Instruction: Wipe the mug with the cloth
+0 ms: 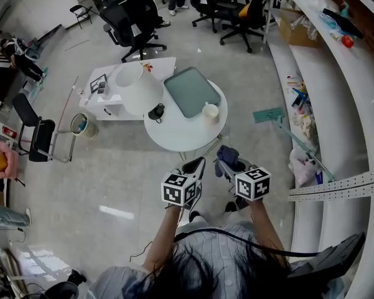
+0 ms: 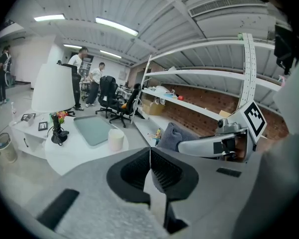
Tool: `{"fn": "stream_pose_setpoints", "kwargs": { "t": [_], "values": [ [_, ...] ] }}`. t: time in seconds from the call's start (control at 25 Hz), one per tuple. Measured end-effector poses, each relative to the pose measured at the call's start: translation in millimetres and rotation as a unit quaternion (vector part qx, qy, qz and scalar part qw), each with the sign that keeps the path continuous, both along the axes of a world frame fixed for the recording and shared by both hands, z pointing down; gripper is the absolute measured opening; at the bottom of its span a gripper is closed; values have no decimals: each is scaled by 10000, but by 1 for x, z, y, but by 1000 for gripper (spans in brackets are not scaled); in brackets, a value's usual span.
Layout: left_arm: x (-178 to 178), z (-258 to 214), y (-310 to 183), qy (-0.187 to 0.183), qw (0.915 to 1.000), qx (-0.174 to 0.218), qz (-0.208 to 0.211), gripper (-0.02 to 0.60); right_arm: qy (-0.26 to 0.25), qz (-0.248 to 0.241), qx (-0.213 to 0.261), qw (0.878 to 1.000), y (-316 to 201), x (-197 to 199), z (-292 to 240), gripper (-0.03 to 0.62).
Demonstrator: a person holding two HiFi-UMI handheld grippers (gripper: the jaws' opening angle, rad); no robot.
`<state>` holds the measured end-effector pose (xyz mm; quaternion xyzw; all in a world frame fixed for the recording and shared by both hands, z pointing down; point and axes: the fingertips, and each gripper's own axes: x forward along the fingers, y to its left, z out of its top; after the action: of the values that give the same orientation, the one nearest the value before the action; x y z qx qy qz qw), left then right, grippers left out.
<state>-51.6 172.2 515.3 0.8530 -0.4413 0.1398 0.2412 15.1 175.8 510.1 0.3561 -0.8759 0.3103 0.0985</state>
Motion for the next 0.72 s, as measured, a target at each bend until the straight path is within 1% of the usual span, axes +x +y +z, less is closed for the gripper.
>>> {"fn": "stream_pose_setpoints", "kwargs": {
  "t": [0.28,0.4,0.56,0.72],
  "values": [
    [29,5,-1,-8,9995,-42,-320,18,4,-415,-70,9991,-5,26,7,80],
    [45,11,1,-64,9995,-80,-310,18,14,-583,-141,9982,-5,35,15,80],
    [57,21,5,-293,9991,-170,-242,18,-2,-723,-248,9971,-4,42,25,80],
    [58,18,-2,-221,9990,-179,-359,18,-94,-725,-275,9969,-12,46,26,80]
  ]
}}
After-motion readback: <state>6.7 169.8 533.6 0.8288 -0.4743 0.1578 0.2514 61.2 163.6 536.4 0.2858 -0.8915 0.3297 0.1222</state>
